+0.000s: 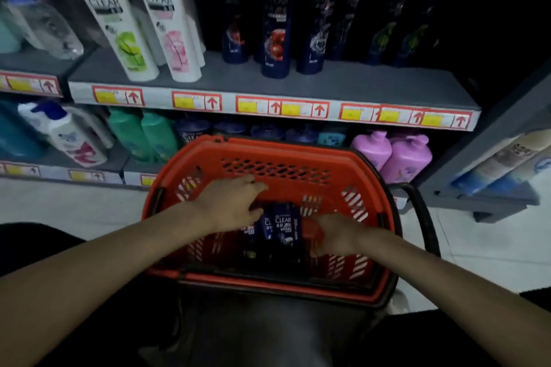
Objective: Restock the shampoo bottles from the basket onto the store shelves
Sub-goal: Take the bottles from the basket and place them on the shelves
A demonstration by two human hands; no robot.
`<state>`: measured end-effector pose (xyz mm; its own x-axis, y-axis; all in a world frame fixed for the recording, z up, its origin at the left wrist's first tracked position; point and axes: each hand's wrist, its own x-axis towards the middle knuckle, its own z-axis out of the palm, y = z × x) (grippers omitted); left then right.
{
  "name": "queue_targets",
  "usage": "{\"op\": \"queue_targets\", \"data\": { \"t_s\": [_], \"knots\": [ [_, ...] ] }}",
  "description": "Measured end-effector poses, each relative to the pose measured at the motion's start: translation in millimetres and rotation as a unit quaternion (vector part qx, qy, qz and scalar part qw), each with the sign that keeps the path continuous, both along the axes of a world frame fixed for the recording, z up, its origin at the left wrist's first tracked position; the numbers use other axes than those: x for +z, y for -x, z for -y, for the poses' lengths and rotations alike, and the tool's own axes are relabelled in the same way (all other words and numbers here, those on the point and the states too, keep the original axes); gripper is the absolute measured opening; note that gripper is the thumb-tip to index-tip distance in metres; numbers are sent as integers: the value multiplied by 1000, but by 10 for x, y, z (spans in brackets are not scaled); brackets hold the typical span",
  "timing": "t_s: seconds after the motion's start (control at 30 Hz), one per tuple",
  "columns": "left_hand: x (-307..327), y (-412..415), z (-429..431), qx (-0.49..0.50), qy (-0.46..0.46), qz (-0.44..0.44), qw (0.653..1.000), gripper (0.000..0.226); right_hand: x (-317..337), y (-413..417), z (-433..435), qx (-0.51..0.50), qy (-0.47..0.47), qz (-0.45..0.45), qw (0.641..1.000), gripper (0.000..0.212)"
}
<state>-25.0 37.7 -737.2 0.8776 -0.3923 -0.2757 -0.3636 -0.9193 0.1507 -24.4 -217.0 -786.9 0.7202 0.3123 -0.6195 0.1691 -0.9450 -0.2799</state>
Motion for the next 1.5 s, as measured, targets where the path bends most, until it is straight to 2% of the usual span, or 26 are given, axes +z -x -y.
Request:
{"op": "queue_targets", "data": {
  "t_s": [0.1,0.2,0.33,0.4,0.5,0.6,0.83,0.97,1.13,1.3,1.4,1.5],
  "knots": [
    [-102,47,-22,-50,-36,7,998,56,-349,-53,-156,0,22,-34,999,76],
    [-185,44,-60,-66,-47,-12,997,52,-650,-112,-340,-13,39,-29,999,53],
    [-281,27,-93,-91,-70,-14,993,48,-1005,-173,-568,-102,27,-15,994,44],
    [-297,-7,-110,-90,-69,-18,993,46,-1167,-206,-665,-149,26,-24,988,50],
    [-280,-67,-162,-81,-65,-19,994,43,-1392,-240,-789,-217,20,-45,975,71],
    [-291,-135,-249,-65,-74,-9,995,41,-1526,-258,-867,-294,22,-30,955,92],
    [-273,-219,-353,-43,-67,-28,996,43,-1553,-338,-713,-328,10,-10,944,100],
    [-230,-227,-334,-30,-65,-37,997,42,-1155,-330,-576,-316,-9,33,948,82],
    [-100,-248,-273,2,-40,-23,999,47,-505,-283,-369,-293,-43,99,950,75],
    [74,-278,-156,44,6,-3,999,48,134,-245,-233,-297,-101,159,936,74],
    [94,-270,-112,82,89,-10,993,45,455,-251,-232,-302,-150,178,925,81],
    [80,-244,-38,129,246,-22,960,31,750,-247,-263,-310,-222,184,906,82]
  ]
}}
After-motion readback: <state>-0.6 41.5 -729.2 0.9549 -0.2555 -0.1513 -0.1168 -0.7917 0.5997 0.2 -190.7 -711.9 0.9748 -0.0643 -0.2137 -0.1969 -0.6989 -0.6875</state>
